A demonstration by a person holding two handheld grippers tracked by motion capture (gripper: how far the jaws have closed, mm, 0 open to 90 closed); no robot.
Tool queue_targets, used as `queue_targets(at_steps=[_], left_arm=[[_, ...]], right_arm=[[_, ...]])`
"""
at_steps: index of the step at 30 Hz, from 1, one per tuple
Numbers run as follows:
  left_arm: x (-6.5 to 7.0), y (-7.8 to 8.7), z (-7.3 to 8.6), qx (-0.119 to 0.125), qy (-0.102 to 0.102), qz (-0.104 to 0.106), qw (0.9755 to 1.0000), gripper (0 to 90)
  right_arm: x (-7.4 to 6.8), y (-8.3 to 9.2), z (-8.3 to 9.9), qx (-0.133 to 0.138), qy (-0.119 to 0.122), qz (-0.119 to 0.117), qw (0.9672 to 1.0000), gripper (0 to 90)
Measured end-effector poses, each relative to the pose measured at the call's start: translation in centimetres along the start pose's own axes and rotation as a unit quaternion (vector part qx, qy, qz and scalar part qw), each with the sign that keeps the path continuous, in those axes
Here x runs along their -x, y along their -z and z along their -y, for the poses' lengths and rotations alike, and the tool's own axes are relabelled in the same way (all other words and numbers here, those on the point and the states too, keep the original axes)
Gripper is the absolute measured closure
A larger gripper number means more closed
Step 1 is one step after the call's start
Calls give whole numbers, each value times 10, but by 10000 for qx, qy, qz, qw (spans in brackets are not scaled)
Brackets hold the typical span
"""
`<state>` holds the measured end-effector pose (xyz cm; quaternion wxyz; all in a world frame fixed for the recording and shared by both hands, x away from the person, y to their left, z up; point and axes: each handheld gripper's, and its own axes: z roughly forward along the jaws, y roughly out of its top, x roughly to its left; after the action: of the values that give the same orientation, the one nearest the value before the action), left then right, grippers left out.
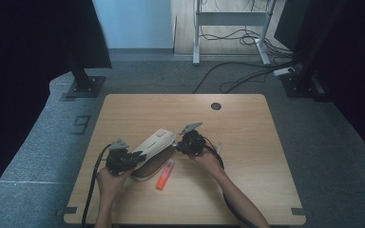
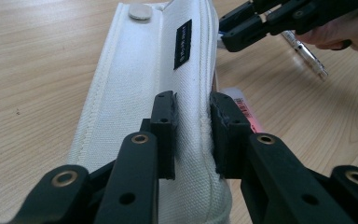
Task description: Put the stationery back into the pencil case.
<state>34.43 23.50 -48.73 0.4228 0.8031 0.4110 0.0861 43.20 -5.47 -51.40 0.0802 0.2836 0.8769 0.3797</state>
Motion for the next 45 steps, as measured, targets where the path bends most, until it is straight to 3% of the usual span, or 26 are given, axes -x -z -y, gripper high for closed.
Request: queue_targets(at_steps=[27, 37, 40, 42, 45], left_arm=[[1, -2, 0, 5, -32, 19, 10000, 724], [1, -1, 0, 7, -39, 19, 10000, 724], [0, -2, 0, 5, -50, 9, 10000, 722], [1, -2, 1, 0, -69, -1, 10000, 720], [0, -3, 1, 0, -69, -5, 10000, 719]], right_arm=[[-4, -39, -16, -17, 104, 89, 9999, 717], [-2, -47, -15, 32, -21, 75, 10000, 707], [-2, -46, -16, -25, 5, 8, 10000, 600], [-3, -45, -17, -25, 90, 11, 10000, 568], [-4, -43, -17, -33, 32, -41, 10000, 506]])
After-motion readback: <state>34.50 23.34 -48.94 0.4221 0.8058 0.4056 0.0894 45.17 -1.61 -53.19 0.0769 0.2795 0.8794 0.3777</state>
